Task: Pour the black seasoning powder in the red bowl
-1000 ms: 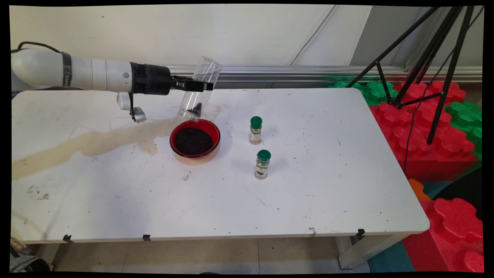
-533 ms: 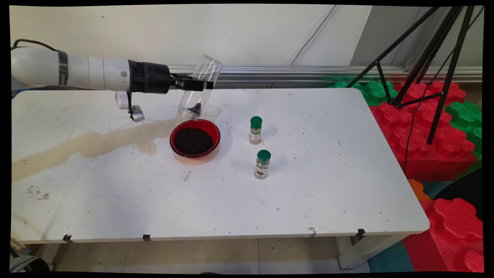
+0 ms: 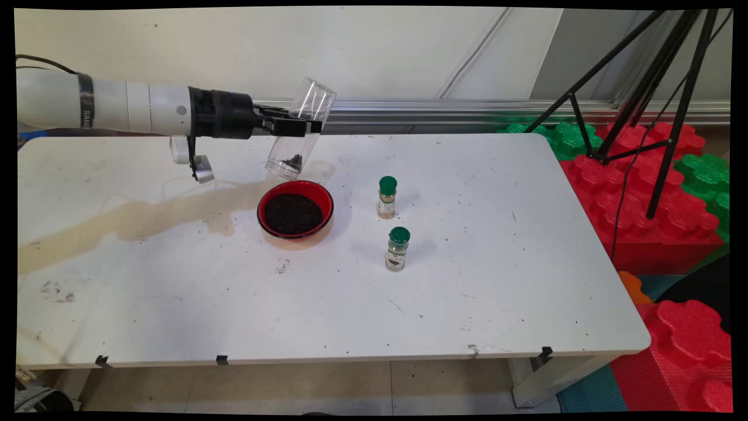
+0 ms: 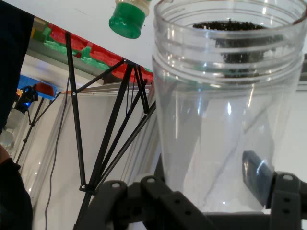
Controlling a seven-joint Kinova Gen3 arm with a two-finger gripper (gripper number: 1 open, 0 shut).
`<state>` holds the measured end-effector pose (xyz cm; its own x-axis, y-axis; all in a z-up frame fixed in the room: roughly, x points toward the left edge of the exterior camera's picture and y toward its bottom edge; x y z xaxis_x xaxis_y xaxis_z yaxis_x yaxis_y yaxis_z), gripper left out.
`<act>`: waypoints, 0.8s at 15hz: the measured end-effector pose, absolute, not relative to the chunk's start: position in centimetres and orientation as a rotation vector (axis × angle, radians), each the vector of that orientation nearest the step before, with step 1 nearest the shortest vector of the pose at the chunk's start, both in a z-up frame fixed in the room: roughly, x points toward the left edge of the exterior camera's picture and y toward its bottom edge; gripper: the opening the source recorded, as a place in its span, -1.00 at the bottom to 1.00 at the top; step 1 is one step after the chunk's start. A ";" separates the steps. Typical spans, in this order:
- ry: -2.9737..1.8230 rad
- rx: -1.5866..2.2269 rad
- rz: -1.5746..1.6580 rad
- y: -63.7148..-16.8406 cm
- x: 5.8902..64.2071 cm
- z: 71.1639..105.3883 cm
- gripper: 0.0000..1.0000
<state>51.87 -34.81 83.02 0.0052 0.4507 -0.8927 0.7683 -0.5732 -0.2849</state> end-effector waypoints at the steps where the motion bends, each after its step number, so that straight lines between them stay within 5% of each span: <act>1: 1.257 2.002 -1.590 -34.8 51.9 83.1 -1.00; 12: 1.139 2.019 -1.575 -34.5 51.8 83.0 -1.00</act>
